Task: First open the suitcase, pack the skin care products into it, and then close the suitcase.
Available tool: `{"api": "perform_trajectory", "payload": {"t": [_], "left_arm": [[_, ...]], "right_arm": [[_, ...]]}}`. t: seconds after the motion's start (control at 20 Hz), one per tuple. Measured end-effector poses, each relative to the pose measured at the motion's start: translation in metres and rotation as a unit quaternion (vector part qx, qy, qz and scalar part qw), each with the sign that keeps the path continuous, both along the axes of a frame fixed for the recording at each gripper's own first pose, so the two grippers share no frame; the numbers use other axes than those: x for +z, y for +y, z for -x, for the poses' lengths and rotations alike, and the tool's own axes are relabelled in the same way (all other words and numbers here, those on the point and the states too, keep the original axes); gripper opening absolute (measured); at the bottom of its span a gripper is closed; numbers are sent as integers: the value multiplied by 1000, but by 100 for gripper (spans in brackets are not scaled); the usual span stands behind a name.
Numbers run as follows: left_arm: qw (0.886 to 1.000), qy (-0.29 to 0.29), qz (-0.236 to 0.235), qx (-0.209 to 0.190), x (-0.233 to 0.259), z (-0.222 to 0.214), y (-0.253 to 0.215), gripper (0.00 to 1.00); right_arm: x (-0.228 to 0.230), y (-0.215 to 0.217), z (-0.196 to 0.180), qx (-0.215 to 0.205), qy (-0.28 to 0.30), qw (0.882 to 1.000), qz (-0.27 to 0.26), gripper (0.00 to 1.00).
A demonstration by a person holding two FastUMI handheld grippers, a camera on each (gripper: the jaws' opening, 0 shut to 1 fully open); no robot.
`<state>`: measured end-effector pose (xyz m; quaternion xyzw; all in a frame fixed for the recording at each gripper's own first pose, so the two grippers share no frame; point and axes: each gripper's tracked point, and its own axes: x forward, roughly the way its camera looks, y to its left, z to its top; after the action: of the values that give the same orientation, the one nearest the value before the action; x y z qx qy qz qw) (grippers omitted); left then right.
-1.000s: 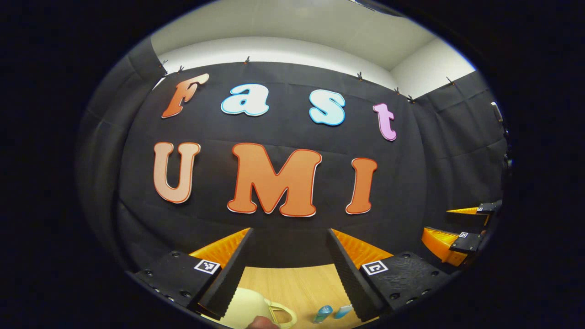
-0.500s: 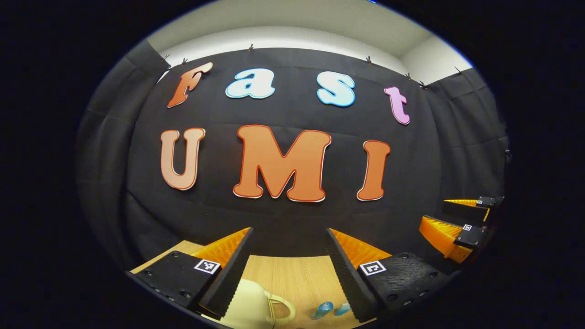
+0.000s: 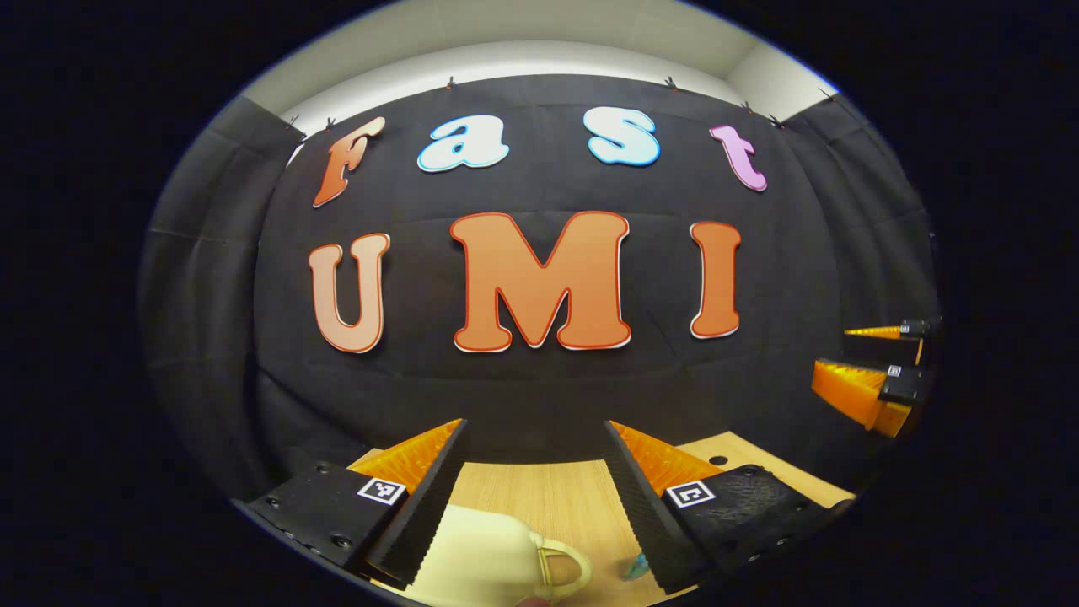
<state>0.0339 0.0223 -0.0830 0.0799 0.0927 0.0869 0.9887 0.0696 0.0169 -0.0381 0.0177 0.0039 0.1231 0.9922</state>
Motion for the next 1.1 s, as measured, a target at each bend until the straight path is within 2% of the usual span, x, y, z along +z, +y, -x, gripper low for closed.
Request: {"api": "perform_trajectory", "payload": {"t": [0.15,0.2,0.3,0.35,0.55,0.7,0.8,0.85,1.1], "left_arm": [[998,34,-52,-17,-24,0,3,95],[996,40,-75,-24,-32,2,1,99],[989,58,-130,-39,-50,6,-1,100],[984,71,-156,-45,-60,8,-1,98],[968,116,-207,-80,-117,18,-12,98],[949,160,-245,-113,-164,30,-22,97],[940,205,-237,-138,-200,39,-28,97],[934,216,-250,-140,-211,40,-27,97],[886,248,-347,-179,-252,48,-30,96]], "right_arm": [[-2,-3,-6,-3,2,1000,-1,95],[-4,-4,-7,-4,4,1000,-2,95],[-7,-9,-9,-8,8,1000,-3,95],[-10,-12,-10,-10,11,1000,-2,95],[-20,-21,-9,-21,24,999,-1,95],[-29,-30,-8,-30,34,999,0,95],[-35,-35,-7,-34,43,999,1,95],[-38,-36,-7,-35,46,998,1,95],[-41,-43,-7,-41,48,998,3,95]]}}
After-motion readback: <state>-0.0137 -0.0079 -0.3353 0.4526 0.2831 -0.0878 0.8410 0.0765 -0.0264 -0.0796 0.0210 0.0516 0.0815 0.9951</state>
